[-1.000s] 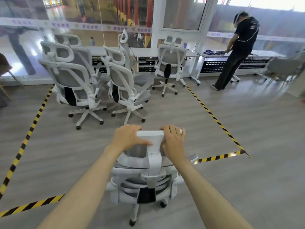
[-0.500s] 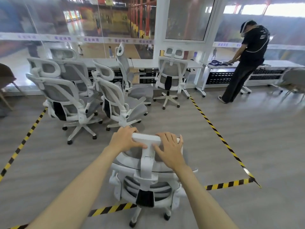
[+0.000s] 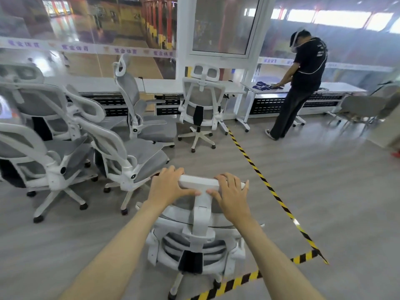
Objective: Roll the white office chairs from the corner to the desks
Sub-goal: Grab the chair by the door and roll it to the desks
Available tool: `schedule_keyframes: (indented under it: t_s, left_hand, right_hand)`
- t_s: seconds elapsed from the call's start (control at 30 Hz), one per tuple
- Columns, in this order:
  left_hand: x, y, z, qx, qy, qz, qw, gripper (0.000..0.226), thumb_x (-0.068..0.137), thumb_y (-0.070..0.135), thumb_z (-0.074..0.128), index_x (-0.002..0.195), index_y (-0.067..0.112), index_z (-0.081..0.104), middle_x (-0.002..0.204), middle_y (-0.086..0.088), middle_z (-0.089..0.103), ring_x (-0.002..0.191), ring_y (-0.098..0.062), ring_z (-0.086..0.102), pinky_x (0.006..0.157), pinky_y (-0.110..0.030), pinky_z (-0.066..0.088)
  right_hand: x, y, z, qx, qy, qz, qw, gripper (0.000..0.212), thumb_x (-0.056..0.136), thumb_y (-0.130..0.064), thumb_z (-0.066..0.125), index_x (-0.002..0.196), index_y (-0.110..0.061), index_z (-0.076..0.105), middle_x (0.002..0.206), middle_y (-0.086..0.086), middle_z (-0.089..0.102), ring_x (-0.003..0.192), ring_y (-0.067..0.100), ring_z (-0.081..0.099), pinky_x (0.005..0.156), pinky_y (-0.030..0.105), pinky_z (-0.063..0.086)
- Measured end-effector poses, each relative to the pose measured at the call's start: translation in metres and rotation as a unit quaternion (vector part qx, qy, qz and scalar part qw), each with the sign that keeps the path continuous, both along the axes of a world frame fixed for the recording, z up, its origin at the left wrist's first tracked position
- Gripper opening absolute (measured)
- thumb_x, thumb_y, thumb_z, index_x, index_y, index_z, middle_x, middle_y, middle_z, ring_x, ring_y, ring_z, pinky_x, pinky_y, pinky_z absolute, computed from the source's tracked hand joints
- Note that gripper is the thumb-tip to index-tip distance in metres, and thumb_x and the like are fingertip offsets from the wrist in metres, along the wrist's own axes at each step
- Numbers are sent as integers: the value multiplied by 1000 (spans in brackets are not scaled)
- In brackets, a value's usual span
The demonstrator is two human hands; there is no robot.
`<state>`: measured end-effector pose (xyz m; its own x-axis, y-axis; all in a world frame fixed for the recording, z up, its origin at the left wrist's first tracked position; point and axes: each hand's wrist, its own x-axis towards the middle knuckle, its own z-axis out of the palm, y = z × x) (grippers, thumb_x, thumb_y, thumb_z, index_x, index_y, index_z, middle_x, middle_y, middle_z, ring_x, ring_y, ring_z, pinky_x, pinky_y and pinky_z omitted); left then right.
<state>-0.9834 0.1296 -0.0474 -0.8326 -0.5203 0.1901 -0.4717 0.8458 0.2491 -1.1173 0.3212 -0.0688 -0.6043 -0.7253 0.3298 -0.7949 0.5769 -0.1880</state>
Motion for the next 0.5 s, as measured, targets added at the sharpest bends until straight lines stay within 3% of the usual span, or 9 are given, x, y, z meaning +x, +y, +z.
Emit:
schedule_keyframes:
  t_s: [0.2,0.5]
  left_hand:
    - [-101,-48,5,41,-6,-12,999,80,54,102,44,93,33,43,96,9,45,101,-18,49,72,-36,42]
    - [-270,-134,2,42,-6,-3,999,86,54,101,46,106,33,53,105,7,50,110,-21,50,82,-46,52]
  right_hand:
    - [-96,-50,0,9,-14,-21,1000,68,94,-77,8,127,-34,50,136,-9,47,128,17,42,110,67,26]
    - [-264,-138,-9,-12,1,-27,1000,56,97,-71,22,125,-32,51,141,-4,48,130,21,45,108,71,26]
